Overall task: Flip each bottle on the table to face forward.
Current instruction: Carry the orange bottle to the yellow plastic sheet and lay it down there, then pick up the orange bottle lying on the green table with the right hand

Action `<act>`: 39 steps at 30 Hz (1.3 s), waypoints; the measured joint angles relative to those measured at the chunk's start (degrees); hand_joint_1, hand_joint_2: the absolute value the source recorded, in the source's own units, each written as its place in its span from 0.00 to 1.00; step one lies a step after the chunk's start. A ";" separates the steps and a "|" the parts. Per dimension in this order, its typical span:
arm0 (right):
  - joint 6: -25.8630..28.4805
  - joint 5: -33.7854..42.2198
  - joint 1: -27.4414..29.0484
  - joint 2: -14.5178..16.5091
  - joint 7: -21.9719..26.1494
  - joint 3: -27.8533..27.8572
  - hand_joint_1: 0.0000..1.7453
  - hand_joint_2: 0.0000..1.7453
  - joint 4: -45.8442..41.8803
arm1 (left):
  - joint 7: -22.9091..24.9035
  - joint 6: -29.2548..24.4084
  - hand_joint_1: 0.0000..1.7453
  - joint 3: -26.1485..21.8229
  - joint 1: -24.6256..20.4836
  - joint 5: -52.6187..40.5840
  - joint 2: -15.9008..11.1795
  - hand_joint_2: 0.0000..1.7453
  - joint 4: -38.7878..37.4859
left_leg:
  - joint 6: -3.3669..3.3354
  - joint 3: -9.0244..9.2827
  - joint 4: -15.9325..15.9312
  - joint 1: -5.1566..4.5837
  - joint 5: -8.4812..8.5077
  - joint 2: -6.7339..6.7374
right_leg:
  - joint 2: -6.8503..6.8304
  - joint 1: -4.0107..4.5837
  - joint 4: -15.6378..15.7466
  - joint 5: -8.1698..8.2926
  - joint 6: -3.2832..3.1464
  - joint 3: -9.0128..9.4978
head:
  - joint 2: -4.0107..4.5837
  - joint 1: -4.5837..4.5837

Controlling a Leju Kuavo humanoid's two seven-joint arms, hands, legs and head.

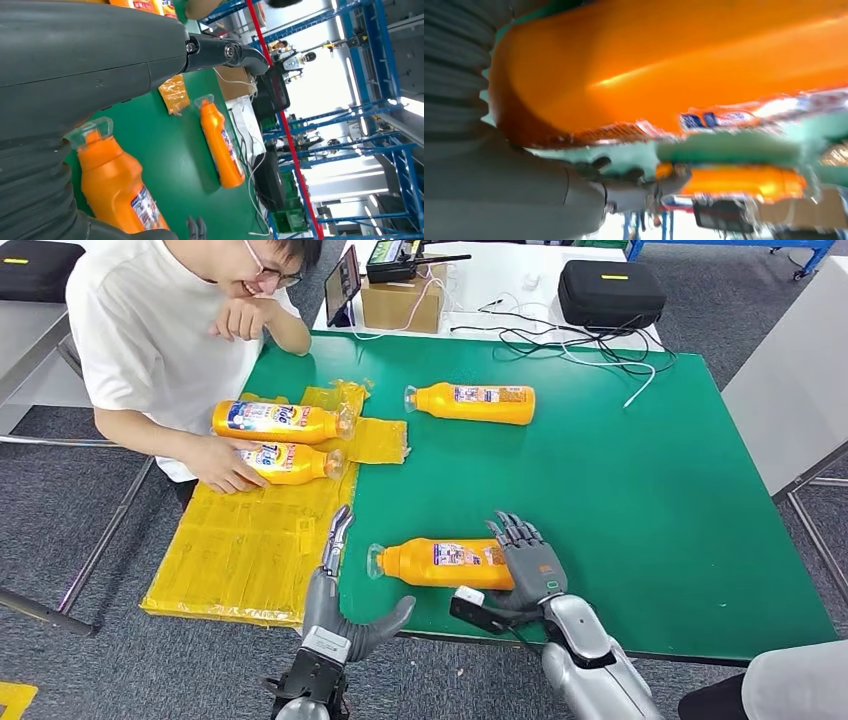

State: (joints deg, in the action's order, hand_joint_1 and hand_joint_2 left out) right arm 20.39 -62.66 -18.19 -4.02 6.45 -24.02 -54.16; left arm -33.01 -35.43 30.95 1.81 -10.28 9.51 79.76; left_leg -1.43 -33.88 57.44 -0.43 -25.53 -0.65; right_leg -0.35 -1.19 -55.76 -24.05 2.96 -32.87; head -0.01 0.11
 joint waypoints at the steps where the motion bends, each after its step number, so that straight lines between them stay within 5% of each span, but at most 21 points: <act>1: -1.54 0.20 -0.83 0.26 -0.69 -0.21 0.87 1.00 0.85 | 0.31 0.32 0.00 0.02 -0.05 -0.09 0.01 1.00 0.05 | 0.00 0.02 0.00 0.00 0.00 0.04 | 0.03 0.00 0.00 0.00 0.00 0.00 | 0.00 0.01; 3: -5.01 0.95 -2.65 0.63 -2.10 -0.80 0.99 1.00 2.55 | 1.17 1.21 0.00 0.04 -0.13 -0.30 0.02 1.00 0.21 | 0.00 0.09 0.00 0.00 0.00 0.13 | 0.10 0.00 0.00 0.01 0.00 0.02 | 0.00 0.01; 12: -17.82 5.63 -12.91 1.44 -7.76 -4.98 1.00 1.00 11.46 | 5.58 6.51 0.00 -0.06 -0.88 -0.56 0.50 1.00 0.45 | -0.03 0.62 -0.03 0.00 0.01 0.37 | 0.29 0.01 0.04 0.12 -0.07 0.37 | 0.01 0.00; 18: -17.87 17.16 -13.20 1.44 1.83 -4.71 1.00 1.00 11.99 | 5.89 7.36 0.00 -0.17 -1.06 0.39 0.58 1.00 1.15 | -0.11 0.57 0.00 -0.01 0.10 0.37 | 0.29 0.00 0.03 0.26 0.01 0.38 | 0.01 -0.01; 28: -2.34 39.87 0.61 4.74 17.45 3.85 1.00 1.00 -4.85 | 8.55 11.61 0.00 -2.54 -1.73 23.28 1.33 1.00 -0.07 | -0.11 0.02 -0.01 0.03 0.09 0.20 | 0.27 0.04 -0.01 0.24 0.01 -0.09 | 0.01 0.01; 39: 4.10 49.26 9.09 8.81 25.53 8.71 1.00 1.00 -19.26 | 2.57 14.27 0.00 -1.03 0.86 26.65 -0.29 1.00 1.74 | -0.10 -0.12 -0.02 0.00 0.07 0.22 | 0.27 0.00 0.01 0.22 0.01 -0.21 | 0.01 0.01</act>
State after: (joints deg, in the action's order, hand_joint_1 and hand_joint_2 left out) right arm 24.49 -13.41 -9.10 4.80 31.98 -15.31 -73.42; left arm -30.44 -21.16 29.92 2.68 16.38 9.21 81.50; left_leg -1.53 -34.01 57.43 -0.44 -25.46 -0.43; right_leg -0.08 -1.19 -55.75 -23.83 2.97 -33.08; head -0.01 0.11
